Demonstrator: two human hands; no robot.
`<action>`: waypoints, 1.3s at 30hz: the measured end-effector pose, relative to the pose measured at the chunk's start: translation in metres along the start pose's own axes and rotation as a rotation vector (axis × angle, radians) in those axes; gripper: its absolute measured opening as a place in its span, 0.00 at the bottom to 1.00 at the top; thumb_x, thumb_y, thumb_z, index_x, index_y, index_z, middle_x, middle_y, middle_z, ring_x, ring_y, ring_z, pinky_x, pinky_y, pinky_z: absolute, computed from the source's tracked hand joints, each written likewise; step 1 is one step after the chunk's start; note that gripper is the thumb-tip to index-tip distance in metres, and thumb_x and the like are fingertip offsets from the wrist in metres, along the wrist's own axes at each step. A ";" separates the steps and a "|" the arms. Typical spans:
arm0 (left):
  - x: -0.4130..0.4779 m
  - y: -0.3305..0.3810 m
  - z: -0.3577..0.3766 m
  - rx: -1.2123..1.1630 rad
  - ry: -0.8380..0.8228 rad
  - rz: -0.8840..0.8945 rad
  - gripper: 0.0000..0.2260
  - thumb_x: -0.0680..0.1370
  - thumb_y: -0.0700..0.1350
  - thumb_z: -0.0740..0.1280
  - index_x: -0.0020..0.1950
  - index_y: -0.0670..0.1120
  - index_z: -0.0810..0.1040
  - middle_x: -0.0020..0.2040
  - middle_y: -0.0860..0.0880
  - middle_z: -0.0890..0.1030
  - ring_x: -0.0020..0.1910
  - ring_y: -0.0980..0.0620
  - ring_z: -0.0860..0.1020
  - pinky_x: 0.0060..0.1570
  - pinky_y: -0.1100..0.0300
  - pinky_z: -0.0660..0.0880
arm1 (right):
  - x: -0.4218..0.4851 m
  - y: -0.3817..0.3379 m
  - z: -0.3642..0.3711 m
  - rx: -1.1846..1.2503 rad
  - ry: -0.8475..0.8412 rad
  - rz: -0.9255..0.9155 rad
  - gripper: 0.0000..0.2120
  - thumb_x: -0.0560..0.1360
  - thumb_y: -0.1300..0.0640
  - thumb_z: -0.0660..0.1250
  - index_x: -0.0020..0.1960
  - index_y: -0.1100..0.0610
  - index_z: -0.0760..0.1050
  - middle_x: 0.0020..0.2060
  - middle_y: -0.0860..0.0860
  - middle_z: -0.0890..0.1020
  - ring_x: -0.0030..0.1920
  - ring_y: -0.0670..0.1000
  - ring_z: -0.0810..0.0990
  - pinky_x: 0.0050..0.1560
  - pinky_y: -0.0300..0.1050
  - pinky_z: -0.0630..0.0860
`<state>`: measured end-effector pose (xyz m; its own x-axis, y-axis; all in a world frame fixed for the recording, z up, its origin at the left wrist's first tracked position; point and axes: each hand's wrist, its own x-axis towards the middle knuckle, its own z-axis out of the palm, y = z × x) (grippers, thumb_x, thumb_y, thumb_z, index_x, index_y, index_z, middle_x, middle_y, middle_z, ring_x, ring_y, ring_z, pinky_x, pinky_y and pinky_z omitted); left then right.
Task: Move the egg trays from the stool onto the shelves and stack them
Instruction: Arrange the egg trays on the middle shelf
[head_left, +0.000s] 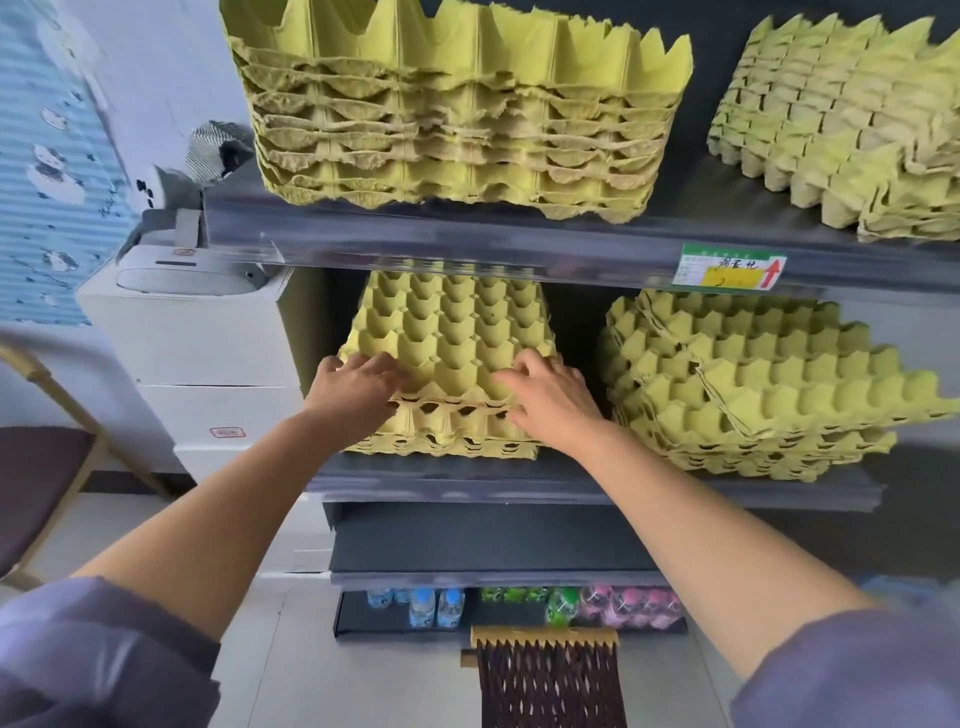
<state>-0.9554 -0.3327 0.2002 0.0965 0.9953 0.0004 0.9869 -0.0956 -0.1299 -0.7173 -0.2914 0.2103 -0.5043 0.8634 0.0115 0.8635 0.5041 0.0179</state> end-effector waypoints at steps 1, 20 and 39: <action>0.004 0.000 0.003 -0.008 -0.003 -0.008 0.19 0.79 0.53 0.60 0.71 0.58 0.66 0.69 0.53 0.66 0.68 0.49 0.65 0.64 0.50 0.63 | 0.003 0.001 0.002 -0.005 0.001 -0.007 0.22 0.76 0.55 0.65 0.69 0.50 0.68 0.64 0.53 0.65 0.58 0.57 0.73 0.64 0.59 0.67; 0.019 -0.011 -0.015 0.056 0.420 0.105 0.15 0.57 0.34 0.80 0.37 0.49 0.84 0.38 0.46 0.78 0.33 0.44 0.78 0.29 0.56 0.71 | 0.028 0.012 -0.009 0.467 0.086 0.226 0.28 0.71 0.44 0.55 0.70 0.43 0.57 0.48 0.51 0.79 0.67 0.61 0.66 0.69 0.56 0.57; 0.017 -0.019 0.020 -0.026 0.226 0.031 0.11 0.78 0.42 0.63 0.59 0.52 0.78 0.57 0.48 0.74 0.54 0.48 0.77 0.50 0.56 0.72 | 0.025 0.008 0.012 0.155 -0.042 -0.063 0.15 0.78 0.54 0.64 0.65 0.49 0.75 0.75 0.51 0.58 0.69 0.58 0.67 0.70 0.62 0.62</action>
<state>-0.9748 -0.3138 0.1826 0.1502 0.9641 0.2191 0.9858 -0.1291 -0.1077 -0.7225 -0.2653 0.1988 -0.5596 0.8283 -0.0269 0.8228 0.5514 -0.1375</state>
